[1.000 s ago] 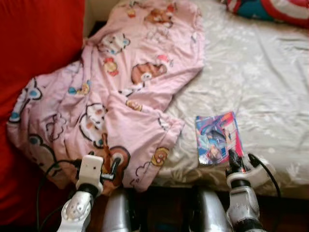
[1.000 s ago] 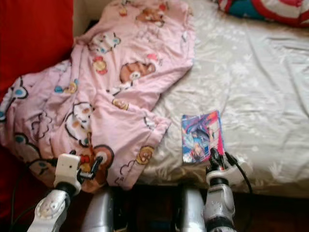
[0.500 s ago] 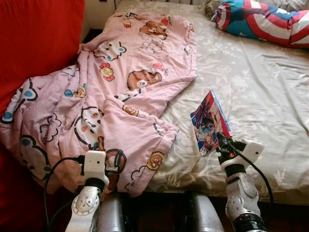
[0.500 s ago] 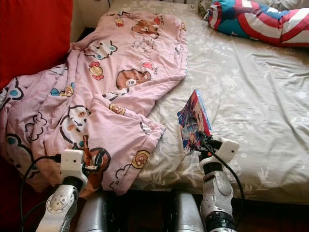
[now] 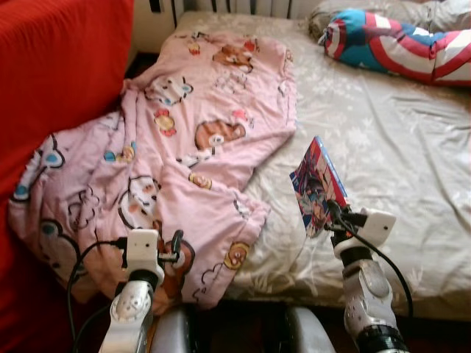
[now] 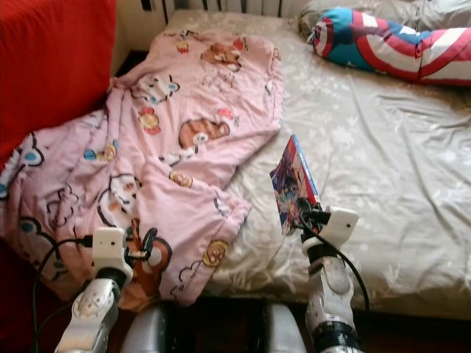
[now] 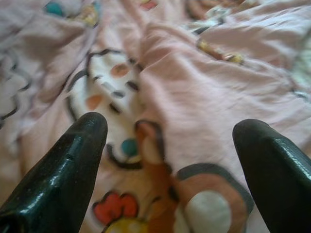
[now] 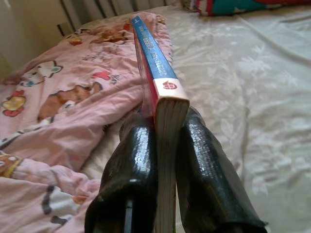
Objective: Clean up the room
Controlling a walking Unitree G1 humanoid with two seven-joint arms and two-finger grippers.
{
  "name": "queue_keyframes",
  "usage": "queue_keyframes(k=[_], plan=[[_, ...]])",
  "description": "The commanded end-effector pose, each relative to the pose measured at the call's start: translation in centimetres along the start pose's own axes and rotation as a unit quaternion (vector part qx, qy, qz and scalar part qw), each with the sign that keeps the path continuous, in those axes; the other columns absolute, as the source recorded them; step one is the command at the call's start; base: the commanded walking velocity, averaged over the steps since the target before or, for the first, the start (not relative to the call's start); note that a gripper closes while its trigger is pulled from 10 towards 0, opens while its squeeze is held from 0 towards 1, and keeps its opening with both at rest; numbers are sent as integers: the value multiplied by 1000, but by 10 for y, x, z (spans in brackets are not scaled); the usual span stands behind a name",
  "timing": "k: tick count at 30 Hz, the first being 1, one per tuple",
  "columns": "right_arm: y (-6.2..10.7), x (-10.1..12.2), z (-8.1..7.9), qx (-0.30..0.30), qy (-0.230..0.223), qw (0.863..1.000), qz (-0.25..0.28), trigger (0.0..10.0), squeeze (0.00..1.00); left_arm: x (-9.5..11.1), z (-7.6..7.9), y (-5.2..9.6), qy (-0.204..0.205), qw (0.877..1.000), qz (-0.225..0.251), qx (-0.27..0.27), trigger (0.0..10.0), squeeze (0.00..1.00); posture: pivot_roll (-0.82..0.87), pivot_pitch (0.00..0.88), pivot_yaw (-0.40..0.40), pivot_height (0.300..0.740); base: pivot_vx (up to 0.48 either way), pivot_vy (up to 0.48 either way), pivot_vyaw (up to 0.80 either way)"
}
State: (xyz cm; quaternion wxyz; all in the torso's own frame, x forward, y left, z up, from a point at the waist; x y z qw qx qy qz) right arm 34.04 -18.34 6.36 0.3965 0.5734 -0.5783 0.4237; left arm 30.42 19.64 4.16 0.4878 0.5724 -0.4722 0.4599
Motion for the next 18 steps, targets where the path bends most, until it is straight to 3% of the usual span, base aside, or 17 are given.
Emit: queue_keyframes(k=[1, 11, 17, 18], plan=[[0, 9, 1, 3, 17, 1000, 22, 10000, 0, -12, -5, 2, 12, 1000, -24, 16, 10000, 0, -6, 114, -43, 704, 0, 0, 0], [0, 7, -2, -1, 17, 1000, 23, 10000, 0, -59, -4, 0, 5, 990, -141, -7, 10000, 0, -3, 77, -31, 740, 0, 0, 0], [4, 4, -3, -13, 11, 999, 33, 10000, 0, -88, 3, 13, 5, 976, -218, -28, 10000, 0, -22, 44, -21, 740, 0, 0, 0], [4, 2, -6, -9, 22, 999, 28, 10000, 0, -99, 5, 20, 6, 969, -247, -30, 10000, 0, -21, 45, -20, 740, 0, 0, 0]])
Point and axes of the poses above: a point about 5 cm out from each wrist's last joint towards the gripper, its own y axis pointing back from the gripper into the wrist, its own x axis along the axis of the wrist's last joint, z = x × y, the point moved 3 cm from there along -y, pointing out of the wrist towards the gripper, and after that the axes turned 3 degrees about -y, right-handed, at the moved point
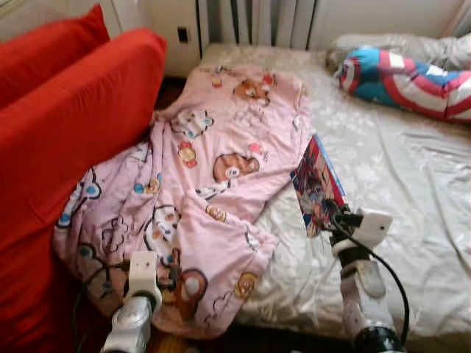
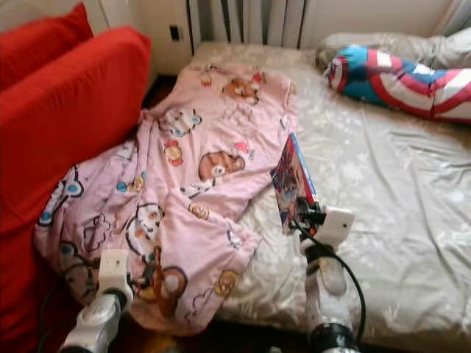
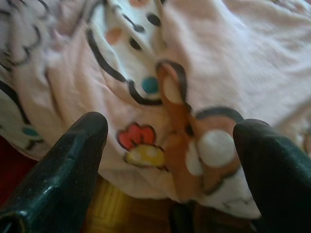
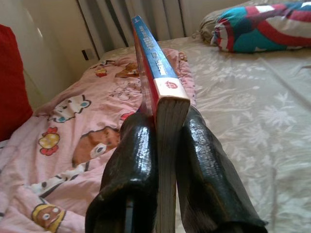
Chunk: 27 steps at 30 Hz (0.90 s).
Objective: Clean up the room
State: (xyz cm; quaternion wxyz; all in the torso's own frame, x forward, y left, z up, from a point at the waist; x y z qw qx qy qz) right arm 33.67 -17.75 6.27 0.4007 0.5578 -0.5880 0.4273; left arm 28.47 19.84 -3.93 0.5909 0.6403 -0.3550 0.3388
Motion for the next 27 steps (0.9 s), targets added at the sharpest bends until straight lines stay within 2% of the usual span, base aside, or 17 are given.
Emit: queue_keyframes(k=[1, 6, 8, 9, 13, 15, 21, 24, 27], plan=[[0, 4, -2, 5, 20, 1000, 12, 10000, 0, -23, 0, 4, 5, 999, -51, 0, 10000, 0, -20, 53, -20, 740, 0, 0, 0], [-1, 5, -4, 10, 28, 999, 13, 10000, 0, -28, 0, 5, 9, 998, -65, 2, 10000, 0, -20, 62, -22, 740, 0, 0, 0], [-3, 7, -7, 13, 29, 999, 17, 10000, 0, -45, -2, 10, 25, 995, -96, 15, 10000, 0, -24, 82, -21, 740, 0, 0, 0], [-4, 7, -8, 13, 26, 999, 18, 10000, 0, -52, -2, 13, 17, 994, -106, 13, 10000, 0, -14, 78, -20, 740, 0, 0, 0], [-3, 2, -12, 16, 25, 999, 12, 10000, 0, -63, -5, 18, 12, 992, -123, 15, 10000, 0, -7, 87, -18, 740, 0, 0, 0], [-4, 0, -18, 20, 22, 999, 9, 10000, 0, -76, -16, 26, 20, 990, -139, 30, 10000, 0, -7, 88, -15, 740, 0, 0, 0], [-4, 0, -19, 21, 26, 999, 10, 10000, 0, -90, -26, 36, 18, 987, -159, 34, 10000, 0, -7, 90, -13, 740, 0, 0, 0], [-3, -1, -17, 14, 27, 999, 8, 10000, 0, -98, -27, 41, 20, 985, -168, 32, 10000, 0, -6, 87, -15, 740, 0, 0, 0], [-3, -2, -15, 8, 28, 1000, 5, 10000, 0, -98, -25, 40, 11, 985, -170, 30, 10000, 0, -6, 89, -12, 740, 0, 0, 0]])
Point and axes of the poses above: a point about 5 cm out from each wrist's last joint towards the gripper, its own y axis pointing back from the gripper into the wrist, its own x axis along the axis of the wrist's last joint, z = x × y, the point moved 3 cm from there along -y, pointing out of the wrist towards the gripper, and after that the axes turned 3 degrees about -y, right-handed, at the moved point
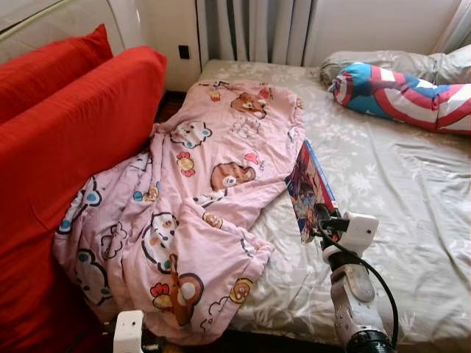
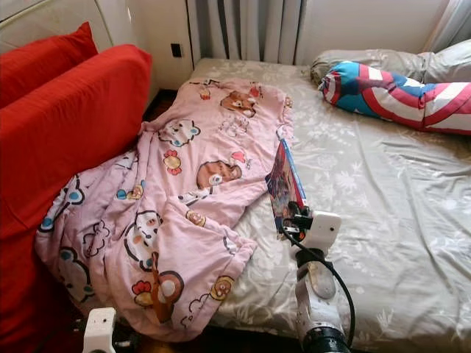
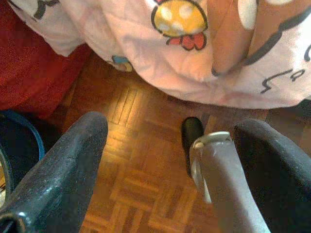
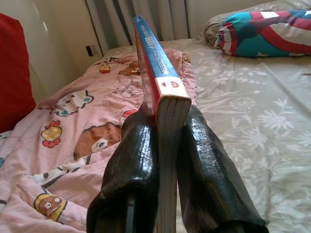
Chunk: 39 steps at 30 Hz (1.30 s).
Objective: Clean up the room
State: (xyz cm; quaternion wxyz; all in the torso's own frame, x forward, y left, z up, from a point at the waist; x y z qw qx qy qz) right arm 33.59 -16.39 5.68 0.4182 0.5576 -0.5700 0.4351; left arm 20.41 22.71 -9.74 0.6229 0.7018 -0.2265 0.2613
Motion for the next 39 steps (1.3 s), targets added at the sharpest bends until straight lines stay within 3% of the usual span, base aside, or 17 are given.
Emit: queue_keyframes(k=[1, 8, 31, 39], plan=[[-4, 8, -3, 5, 6, 1000, 19, 10000, 0, -6, 0, 1, -6, 1000, -9, -1, 10000, 0, -6, 89, -12, 740, 0, 0, 0], [-4, 3, -2, -4, 8, 1000, 5, 10000, 0, -5, 3, 1, -24, 1000, -12, -9, 10000, 0, -7, 92, -11, 740, 0, -268, -498], [-4, -1, 0, -12, 22, 1000, -7, 10000, 0, -7, 6, 1, -44, 999, -17, -18, 10000, 0, -11, 92, -11, 740, 0, -388, 0], [-3, -1, 2, -19, 23, 1000, -2, 10000, 0, -6, 7, 0, -54, 998, -17, -23, 10000, 0, -11, 99, -11, 740, 0, -280, -492]])
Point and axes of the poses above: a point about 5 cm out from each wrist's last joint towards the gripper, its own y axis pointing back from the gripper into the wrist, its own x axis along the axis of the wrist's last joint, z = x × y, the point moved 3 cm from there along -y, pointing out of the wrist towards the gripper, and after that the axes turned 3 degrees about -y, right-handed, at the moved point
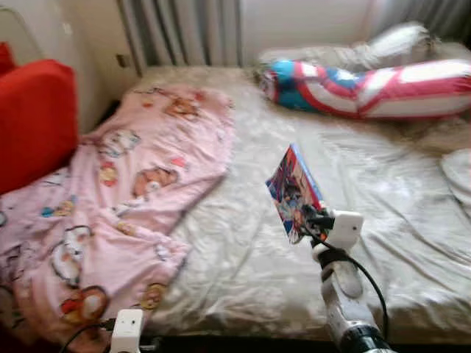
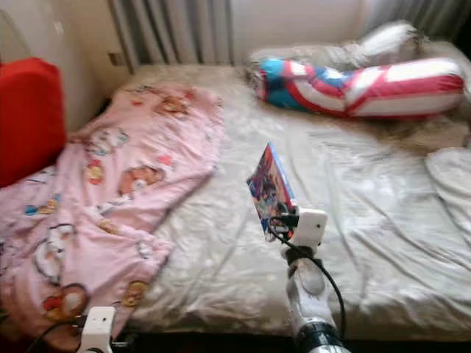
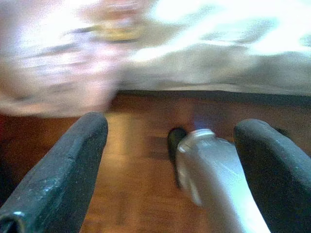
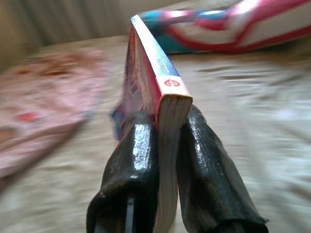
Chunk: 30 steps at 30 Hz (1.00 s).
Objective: Clean up the room
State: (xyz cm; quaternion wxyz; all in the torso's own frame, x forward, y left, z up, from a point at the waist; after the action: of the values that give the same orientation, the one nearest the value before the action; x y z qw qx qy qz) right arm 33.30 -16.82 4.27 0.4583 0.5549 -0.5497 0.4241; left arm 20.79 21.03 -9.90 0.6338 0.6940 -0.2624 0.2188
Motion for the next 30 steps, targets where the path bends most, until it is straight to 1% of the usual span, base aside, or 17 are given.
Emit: queue_keyframes(k=[1, 14, 22, 25, 27, 30], plan=[[-5, 12, -5, 1, -4, 1000, 30, 10000, 0, -9, -9, 3, -6, 1000, -15, 8, 10000, 0, -11, 99, -11, 740, 0, -251, 0], [-4, 13, -2, -2, -1, 999, 32, 10000, 0, -10, -7, 3, -7, 1000, -15, 5, 10000, 0, -20, 115, -14, 740, 0, -248, 0], [-4, 13, -2, 3, 2, 999, 32, 10000, 0, -12, -5, 3, -3, 1000, -16, 2, 10000, 0, -39, 99, -19, 740, 0, -246, 0], [-1, 16, 7, 1, 12, 999, 35, 10000, 0, -13, 1, 3, 6, 1000, -15, -1, 10000, 0, -61, 105, -30, 740, 0, -245, 0], [-1, 17, 10, -1, 14, 999, 35, 10000, 0, -14, 3, 3, 8, 1000, -16, -2, 10000, 0, -67, 108, -33, 740, 0, -246, 0], [3, 14, 20, -10, 9, 1000, 27, 10000, 0, -20, 13, 4, 10, 1000, -22, -11, 10000, 0, -76, 94, -40, 740, 0, -247, 0]])
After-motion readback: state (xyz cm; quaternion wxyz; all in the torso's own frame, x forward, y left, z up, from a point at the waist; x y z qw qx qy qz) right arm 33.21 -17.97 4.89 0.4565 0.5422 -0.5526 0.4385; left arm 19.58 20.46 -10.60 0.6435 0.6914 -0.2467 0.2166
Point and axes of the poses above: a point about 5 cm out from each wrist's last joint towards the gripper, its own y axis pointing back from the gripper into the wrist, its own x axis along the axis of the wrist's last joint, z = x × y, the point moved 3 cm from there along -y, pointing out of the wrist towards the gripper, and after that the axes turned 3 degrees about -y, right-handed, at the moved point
